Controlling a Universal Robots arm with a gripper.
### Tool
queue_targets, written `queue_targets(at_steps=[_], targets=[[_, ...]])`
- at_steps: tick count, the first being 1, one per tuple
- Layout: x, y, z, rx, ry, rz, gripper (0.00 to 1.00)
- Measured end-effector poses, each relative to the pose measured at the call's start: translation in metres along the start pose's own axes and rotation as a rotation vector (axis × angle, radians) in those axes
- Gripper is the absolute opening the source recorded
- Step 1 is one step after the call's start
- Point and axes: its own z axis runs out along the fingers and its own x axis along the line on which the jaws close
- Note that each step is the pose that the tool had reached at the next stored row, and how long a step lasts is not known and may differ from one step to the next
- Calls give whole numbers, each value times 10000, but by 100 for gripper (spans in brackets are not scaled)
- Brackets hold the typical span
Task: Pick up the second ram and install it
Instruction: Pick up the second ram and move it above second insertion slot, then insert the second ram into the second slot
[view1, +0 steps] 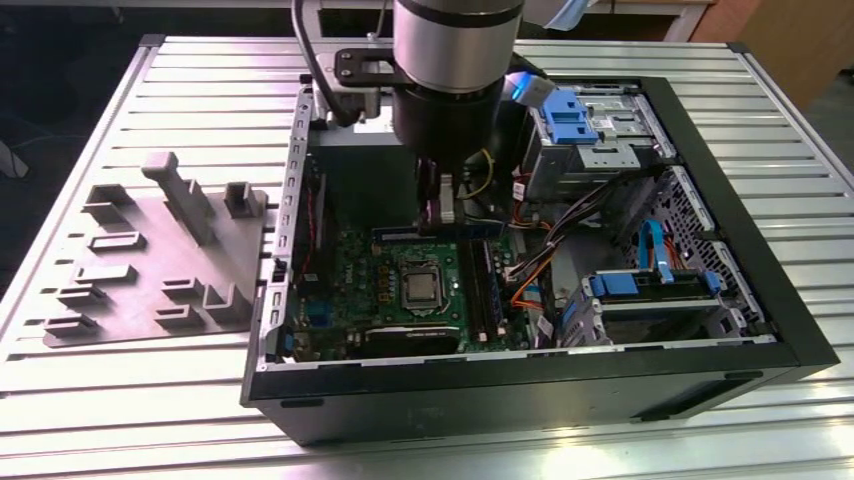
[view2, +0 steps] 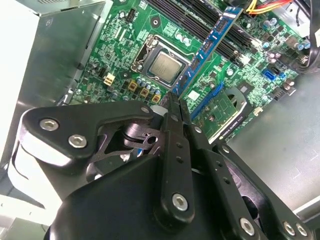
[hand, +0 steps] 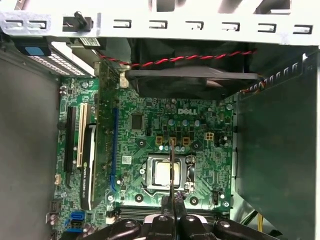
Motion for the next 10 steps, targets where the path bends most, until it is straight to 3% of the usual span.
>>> queue_targets(at_steps=[3,10], targets=[[-1,-1,41,1,-1,0,12],[-1,-2,55,0,0,0,12]])
